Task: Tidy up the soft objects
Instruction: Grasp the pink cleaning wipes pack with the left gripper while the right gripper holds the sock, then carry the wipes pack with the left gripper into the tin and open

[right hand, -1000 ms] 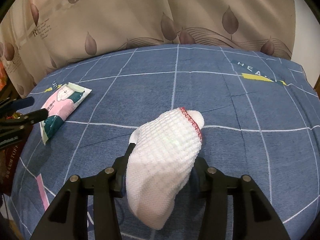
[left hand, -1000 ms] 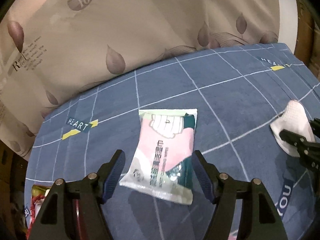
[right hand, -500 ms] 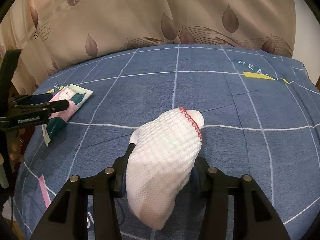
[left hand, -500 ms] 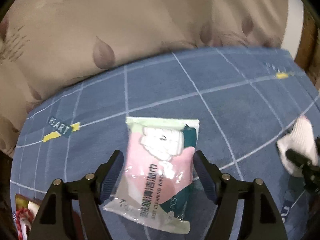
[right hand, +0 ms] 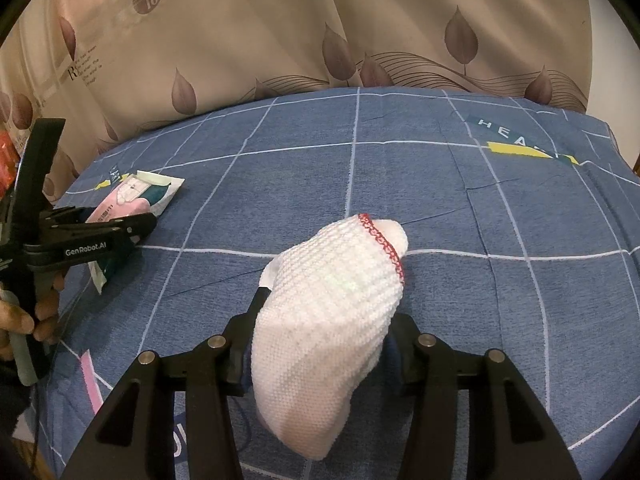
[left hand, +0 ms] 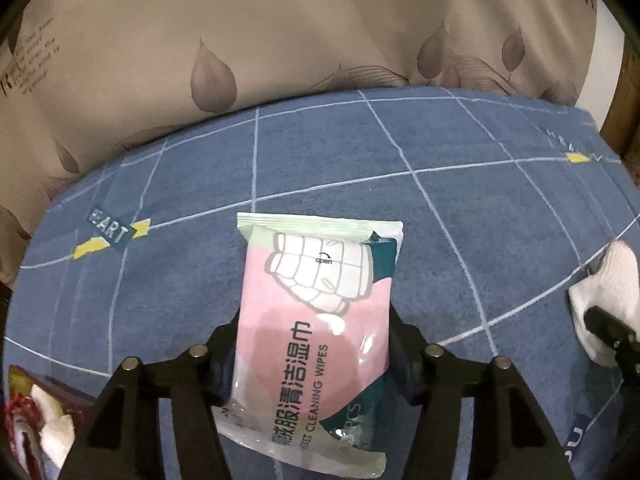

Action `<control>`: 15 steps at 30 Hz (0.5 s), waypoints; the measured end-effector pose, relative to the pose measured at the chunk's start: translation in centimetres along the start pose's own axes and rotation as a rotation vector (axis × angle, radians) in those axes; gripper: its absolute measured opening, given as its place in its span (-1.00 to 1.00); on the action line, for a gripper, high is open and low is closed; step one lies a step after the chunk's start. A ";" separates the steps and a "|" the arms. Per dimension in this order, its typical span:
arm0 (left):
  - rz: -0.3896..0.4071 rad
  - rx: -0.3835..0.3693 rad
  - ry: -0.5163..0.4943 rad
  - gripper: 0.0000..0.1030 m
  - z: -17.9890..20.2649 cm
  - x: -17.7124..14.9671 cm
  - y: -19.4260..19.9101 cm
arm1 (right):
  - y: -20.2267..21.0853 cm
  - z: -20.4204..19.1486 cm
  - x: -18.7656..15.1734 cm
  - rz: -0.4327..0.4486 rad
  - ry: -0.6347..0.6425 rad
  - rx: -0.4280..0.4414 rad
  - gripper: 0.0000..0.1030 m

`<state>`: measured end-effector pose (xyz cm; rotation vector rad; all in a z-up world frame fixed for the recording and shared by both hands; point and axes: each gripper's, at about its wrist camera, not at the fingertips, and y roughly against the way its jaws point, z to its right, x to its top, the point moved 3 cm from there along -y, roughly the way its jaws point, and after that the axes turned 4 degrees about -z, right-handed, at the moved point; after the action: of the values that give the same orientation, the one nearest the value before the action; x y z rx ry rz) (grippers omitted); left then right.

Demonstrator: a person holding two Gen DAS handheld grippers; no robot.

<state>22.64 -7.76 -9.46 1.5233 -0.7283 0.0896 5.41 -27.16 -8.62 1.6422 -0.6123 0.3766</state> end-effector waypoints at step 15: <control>0.028 0.056 0.006 0.09 0.4 -1.8 3.8 | -0.1 0.0 0.0 0.000 -0.002 0.001 -0.06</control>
<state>19.23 -7.12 -7.08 1.5657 -0.7480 0.1369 5.47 -27.13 -8.66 1.6439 -0.6136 0.3755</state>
